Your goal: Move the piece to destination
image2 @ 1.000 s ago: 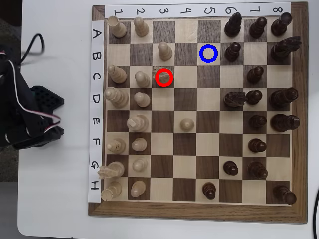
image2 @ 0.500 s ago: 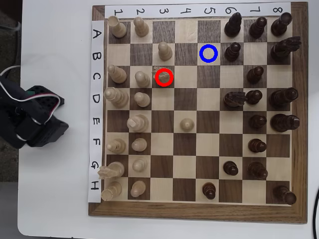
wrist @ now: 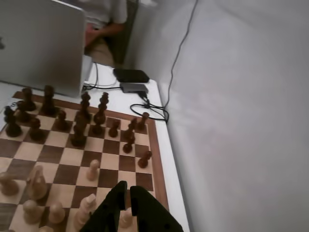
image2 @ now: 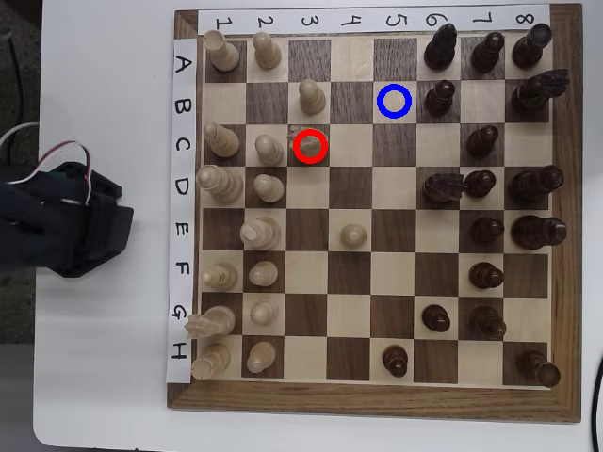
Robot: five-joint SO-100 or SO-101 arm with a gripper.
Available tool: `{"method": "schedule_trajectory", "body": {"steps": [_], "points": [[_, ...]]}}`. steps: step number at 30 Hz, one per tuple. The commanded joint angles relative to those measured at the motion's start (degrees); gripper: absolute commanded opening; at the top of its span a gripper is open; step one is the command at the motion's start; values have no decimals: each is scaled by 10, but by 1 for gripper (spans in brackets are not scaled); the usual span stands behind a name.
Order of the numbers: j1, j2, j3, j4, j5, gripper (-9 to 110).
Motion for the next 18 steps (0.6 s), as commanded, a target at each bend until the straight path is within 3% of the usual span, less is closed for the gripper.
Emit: {"method": "schedule_trajectory", "body": {"steps": [1,9,18], "points": [[-42,-3,20,3,3,0],[-189,-35,49,5,21,0],[-255,-118,52,6,16,0]]}}
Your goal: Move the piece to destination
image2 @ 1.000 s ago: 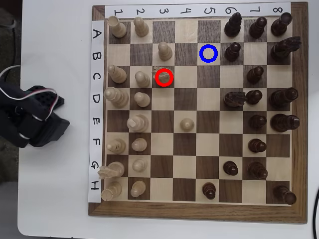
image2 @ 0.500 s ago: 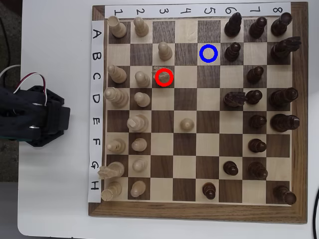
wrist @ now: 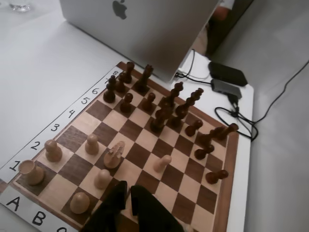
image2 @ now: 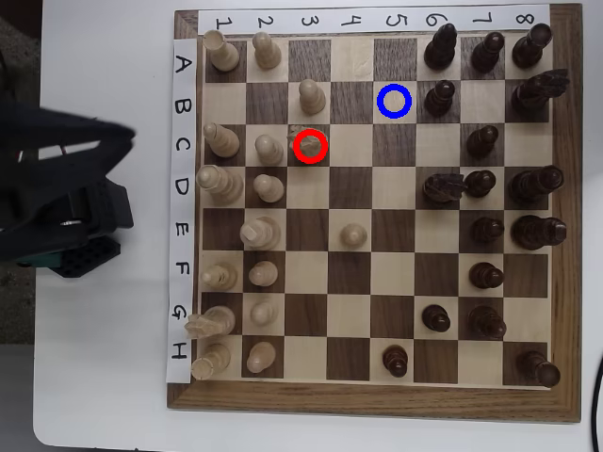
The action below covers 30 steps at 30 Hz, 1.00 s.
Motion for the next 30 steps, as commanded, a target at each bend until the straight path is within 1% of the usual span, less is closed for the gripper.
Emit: {"method": "schedule_trajectory", "body": {"steps": [1,4,8,11,16,20,25,30], "points": [[-11,-33,-1,3,16,0],[-2,-60,1,3,7,0],[-3,-95,9,-1,40,0],[2,-115,47,-14,66,1],[5,-140,108,-52,98,6],[10,-171,112,-65,120,7],[7,-185,129,-98,122,14],[-9,-197,168,-130,124,17]]}}
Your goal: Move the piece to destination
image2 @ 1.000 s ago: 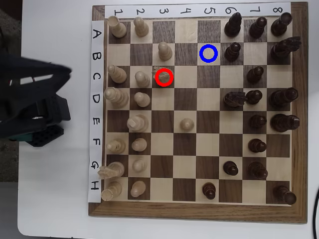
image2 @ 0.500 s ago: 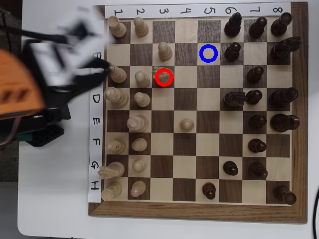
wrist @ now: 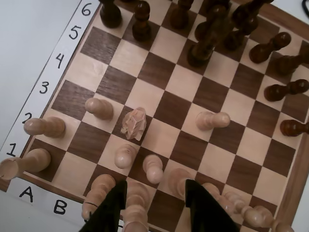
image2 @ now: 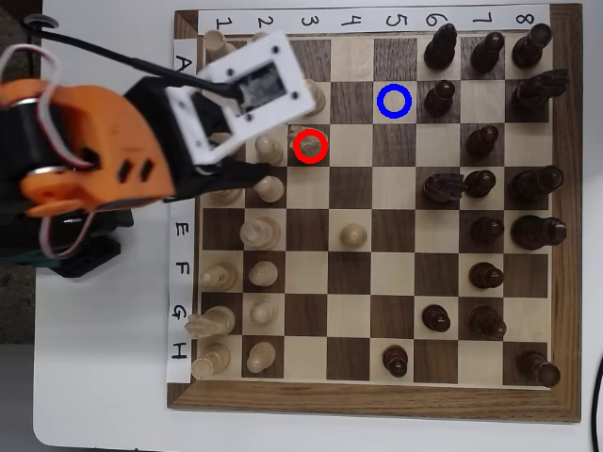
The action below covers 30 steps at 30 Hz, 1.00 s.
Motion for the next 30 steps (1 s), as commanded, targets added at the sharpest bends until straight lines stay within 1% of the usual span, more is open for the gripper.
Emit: {"method": "schedule_trajectory", "body": {"steps": [1,6,14,18,21,26,30], "points": [[-14,-9,11,-17,5,17],[-41,-27,38,-43,16,18],[-52,-67,58,-112,22,24],[-50,-83,59,-133,67,25],[-51,-89,59,-145,112,24],[-61,-97,56,-138,180,21],[-63,-103,59,-135,210,20]]}}
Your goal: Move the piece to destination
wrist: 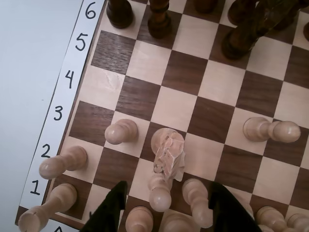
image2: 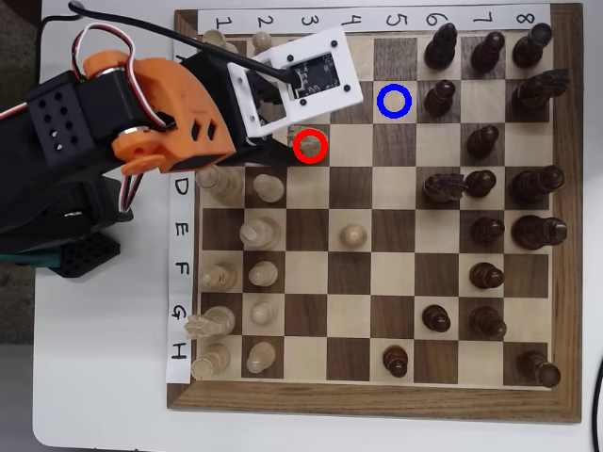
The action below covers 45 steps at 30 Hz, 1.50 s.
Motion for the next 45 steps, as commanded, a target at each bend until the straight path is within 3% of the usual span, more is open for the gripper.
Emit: {"method": "schedule_trajectory", "body": {"steps": [1,19,45], "points": [[-3,-3,-2,0,61,20],[8,-50,21,-62,169,19],[26,-77,46,-89,210,18]]}}
